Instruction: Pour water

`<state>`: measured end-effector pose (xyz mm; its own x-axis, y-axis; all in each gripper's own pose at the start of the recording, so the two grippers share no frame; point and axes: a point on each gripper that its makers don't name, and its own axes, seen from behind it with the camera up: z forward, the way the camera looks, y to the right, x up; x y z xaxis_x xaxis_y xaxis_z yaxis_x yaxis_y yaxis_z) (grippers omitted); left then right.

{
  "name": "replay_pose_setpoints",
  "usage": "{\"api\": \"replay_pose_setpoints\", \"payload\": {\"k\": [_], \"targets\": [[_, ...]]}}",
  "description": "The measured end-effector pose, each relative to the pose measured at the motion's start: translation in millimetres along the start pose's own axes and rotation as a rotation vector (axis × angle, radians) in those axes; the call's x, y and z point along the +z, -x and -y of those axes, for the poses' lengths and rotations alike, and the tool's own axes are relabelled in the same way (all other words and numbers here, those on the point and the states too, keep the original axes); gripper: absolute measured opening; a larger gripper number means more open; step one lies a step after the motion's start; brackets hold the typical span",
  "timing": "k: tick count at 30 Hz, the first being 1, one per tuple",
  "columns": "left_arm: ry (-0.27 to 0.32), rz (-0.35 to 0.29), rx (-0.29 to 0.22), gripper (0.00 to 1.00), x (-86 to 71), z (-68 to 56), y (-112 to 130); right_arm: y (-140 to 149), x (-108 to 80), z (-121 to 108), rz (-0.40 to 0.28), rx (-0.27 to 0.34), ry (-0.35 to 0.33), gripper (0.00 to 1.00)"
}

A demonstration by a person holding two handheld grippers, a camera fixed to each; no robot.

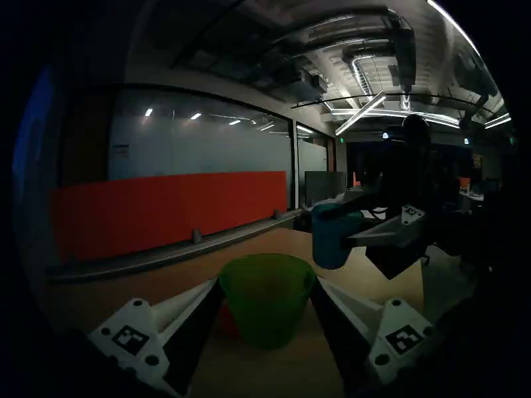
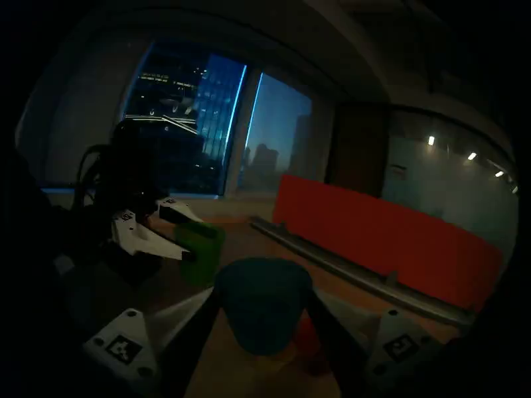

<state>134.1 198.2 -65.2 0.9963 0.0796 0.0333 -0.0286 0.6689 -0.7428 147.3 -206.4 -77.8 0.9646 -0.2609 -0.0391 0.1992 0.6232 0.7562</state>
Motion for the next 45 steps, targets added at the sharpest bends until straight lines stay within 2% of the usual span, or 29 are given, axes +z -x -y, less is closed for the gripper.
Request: {"api": "replay_pose_setpoints", "payload": {"k": [9,18,30,45], "targets": [[0.020,-0.001,0.006,0.88,4.6,-5.3,-5,-35,11.1,-7,-0.066,-0.038,-0.030,0.90],[0.029,0.006,0.015,0.88,10.0,-7.4,-6,-61,19.6,-20,-0.108,-0.134,-0.038,0.90],[0.044,0.008,0.013,0.88,17.3,-11.1,-7,-84,29.5,-30,-0.130,-0.299,-0.036,0.90],[0.057,0.005,0.012,0.88,22.1,-15.0,-7,-100,43.1,-33,-0.138,-0.497,-0.036,0.89]]}}
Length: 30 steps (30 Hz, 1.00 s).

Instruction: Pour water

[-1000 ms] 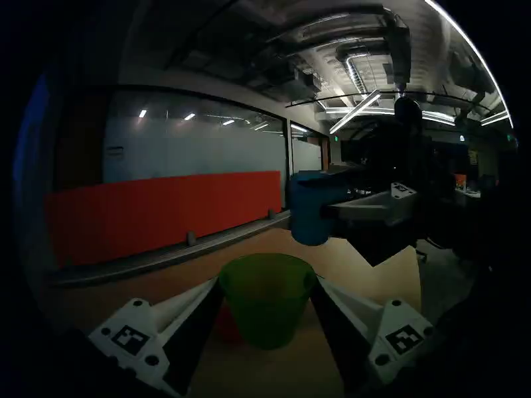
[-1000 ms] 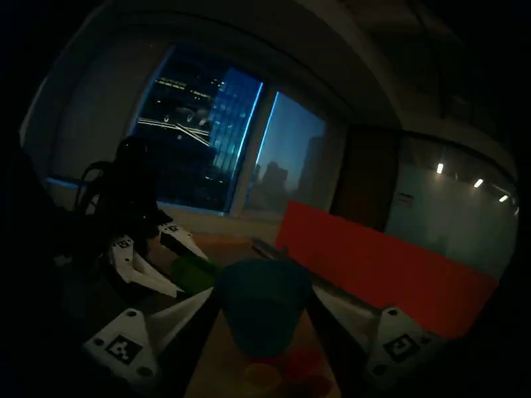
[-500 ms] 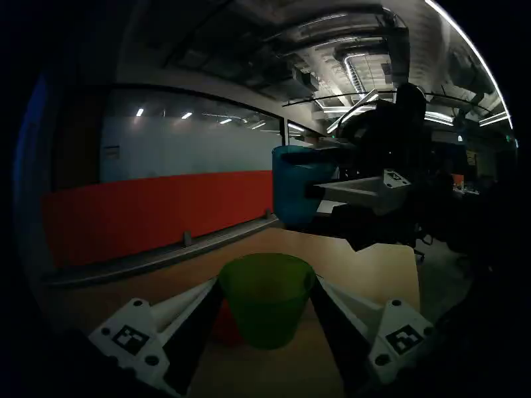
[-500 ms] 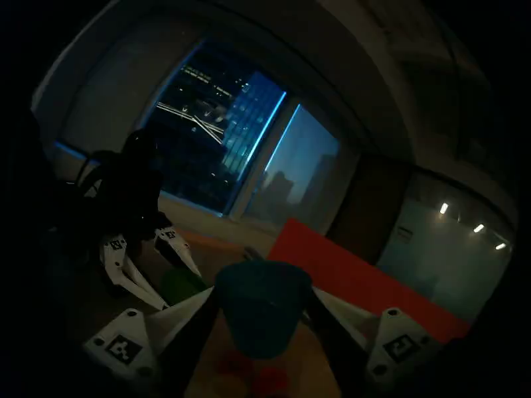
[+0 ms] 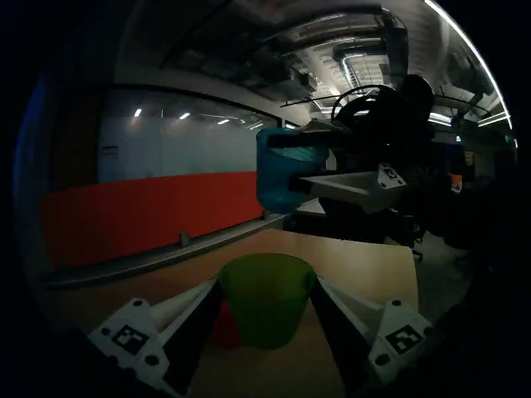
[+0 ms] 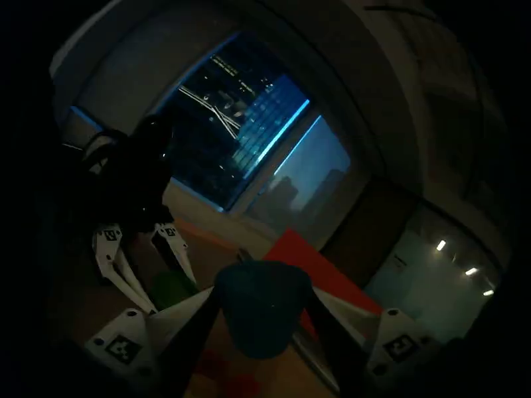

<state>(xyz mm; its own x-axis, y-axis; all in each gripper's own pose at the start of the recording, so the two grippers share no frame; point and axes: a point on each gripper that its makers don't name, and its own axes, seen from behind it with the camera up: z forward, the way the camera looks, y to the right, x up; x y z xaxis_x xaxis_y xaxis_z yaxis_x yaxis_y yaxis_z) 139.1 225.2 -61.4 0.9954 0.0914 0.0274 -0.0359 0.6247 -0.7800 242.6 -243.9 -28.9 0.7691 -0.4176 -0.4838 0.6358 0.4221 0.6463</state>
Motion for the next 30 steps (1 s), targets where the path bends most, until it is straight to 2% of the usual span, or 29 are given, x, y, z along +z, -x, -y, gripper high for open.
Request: {"api": "replay_pose_setpoints", "payload": {"k": [11,21,30], "targets": [[0.008,-0.006,0.000,0.88,0.5,-2.7,0,-5,12.1,-8,0.017,-0.181,-0.005,0.89],[0.011,-0.011,0.002,0.88,-1.0,-4.0,-1,-3,26.6,-15,0.043,-0.296,-0.005,0.89],[0.007,-0.016,-0.006,0.88,-1.3,0.3,-1,-2,35.3,-28,0.068,-0.427,0.021,0.89]]}}
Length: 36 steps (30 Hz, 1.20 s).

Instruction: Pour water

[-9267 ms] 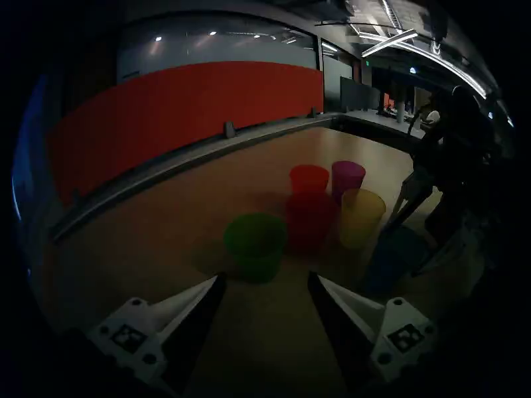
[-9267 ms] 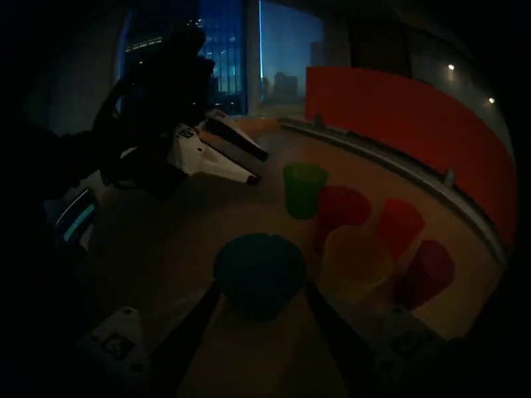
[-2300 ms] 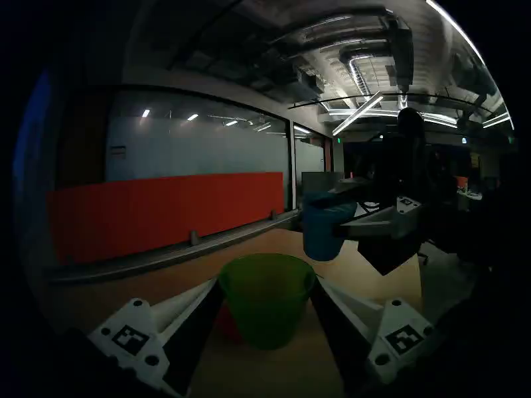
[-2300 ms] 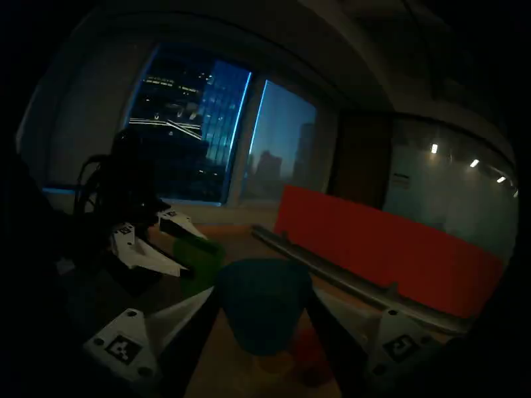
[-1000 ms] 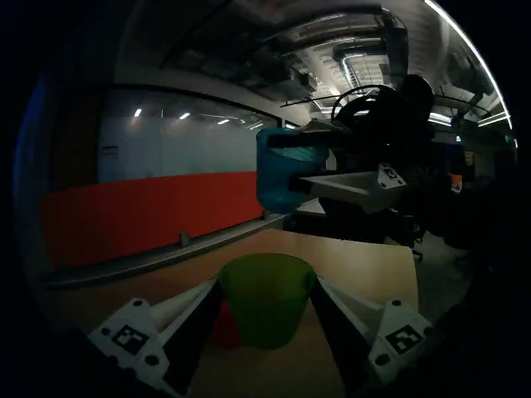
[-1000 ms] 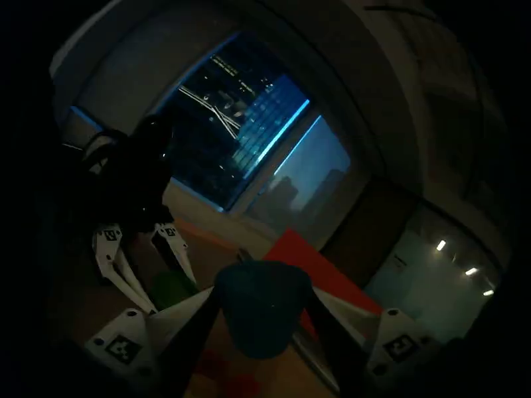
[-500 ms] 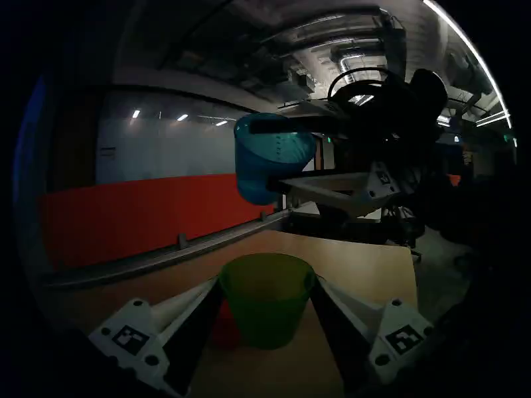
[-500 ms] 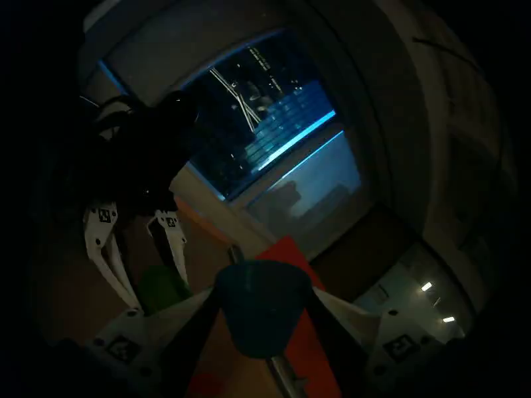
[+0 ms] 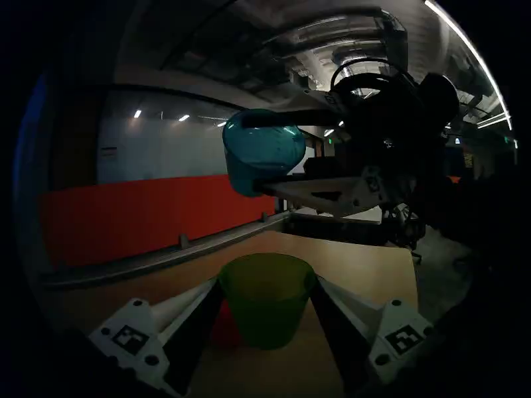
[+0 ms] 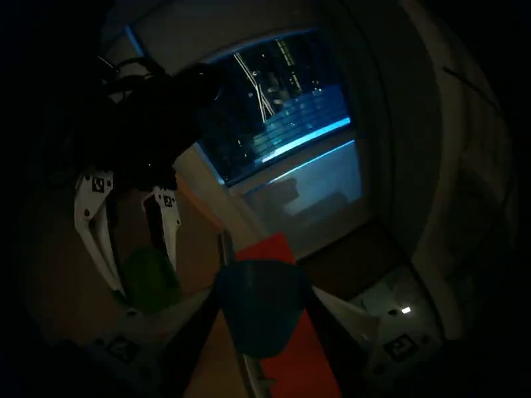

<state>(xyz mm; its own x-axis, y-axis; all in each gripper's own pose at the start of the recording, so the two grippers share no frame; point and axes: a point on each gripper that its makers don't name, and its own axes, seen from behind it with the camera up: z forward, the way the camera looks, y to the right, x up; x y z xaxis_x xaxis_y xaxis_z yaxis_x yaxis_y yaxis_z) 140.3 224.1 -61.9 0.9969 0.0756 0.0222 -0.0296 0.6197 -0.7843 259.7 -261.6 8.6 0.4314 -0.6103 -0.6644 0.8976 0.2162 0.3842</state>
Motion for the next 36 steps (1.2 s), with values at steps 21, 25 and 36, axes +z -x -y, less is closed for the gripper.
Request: {"api": "replay_pose_setpoints", "payload": {"k": [21,25,36], "targets": [[0.012,0.005,0.001,0.87,3.1,-3.6,1,4,14.6,-19,0.027,-0.154,0.048,0.89],[0.012,0.003,0.001,0.88,3.3,-3.4,0,5,14.8,-20,0.032,-0.170,0.054,0.89],[0.014,0.000,0.002,0.87,3.1,-4.4,-3,3,14.5,-23,0.030,-0.208,0.068,0.89]]}}
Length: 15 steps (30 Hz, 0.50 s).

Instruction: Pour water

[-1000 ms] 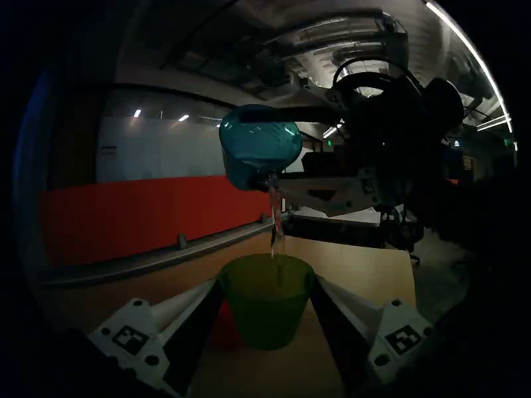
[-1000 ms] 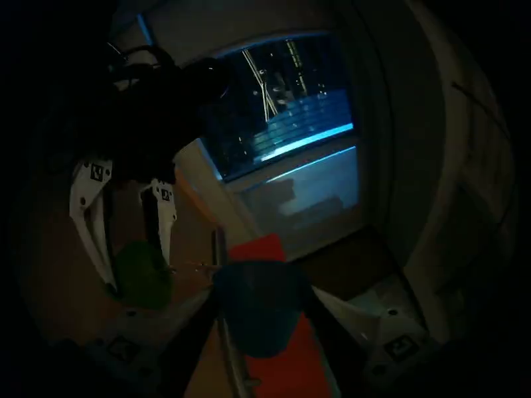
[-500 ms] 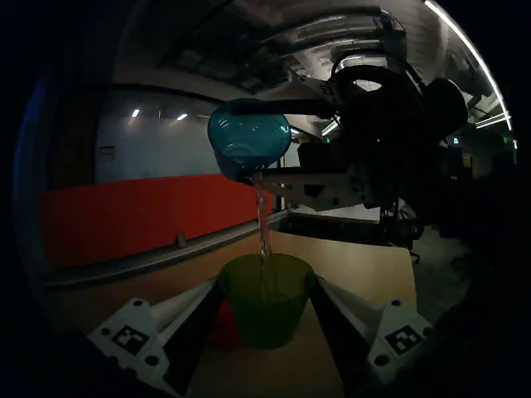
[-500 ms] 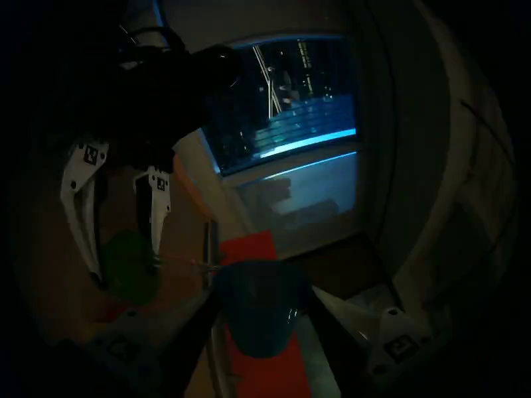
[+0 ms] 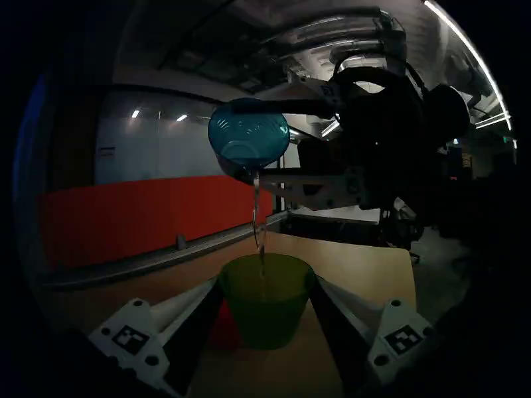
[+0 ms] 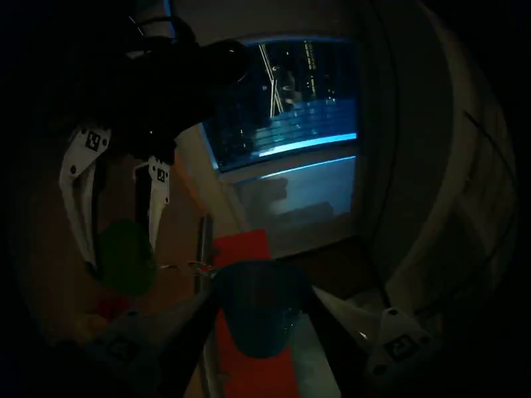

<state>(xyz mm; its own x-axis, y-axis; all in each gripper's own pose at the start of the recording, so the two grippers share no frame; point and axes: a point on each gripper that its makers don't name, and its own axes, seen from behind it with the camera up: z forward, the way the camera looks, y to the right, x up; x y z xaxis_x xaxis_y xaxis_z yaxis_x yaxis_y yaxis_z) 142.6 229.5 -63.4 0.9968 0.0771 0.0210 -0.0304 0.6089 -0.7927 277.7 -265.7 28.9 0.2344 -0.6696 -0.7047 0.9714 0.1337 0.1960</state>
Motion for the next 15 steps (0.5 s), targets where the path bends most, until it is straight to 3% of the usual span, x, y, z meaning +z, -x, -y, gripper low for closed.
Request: {"api": "replay_pose_setpoints", "payload": {"k": [15], "targets": [[0.003,-0.001,-0.001,0.87,0.4,0.6,-1.5,-9.1,-0.5,-1.0,-0.006,-0.060,-0.003,0.89]]}}
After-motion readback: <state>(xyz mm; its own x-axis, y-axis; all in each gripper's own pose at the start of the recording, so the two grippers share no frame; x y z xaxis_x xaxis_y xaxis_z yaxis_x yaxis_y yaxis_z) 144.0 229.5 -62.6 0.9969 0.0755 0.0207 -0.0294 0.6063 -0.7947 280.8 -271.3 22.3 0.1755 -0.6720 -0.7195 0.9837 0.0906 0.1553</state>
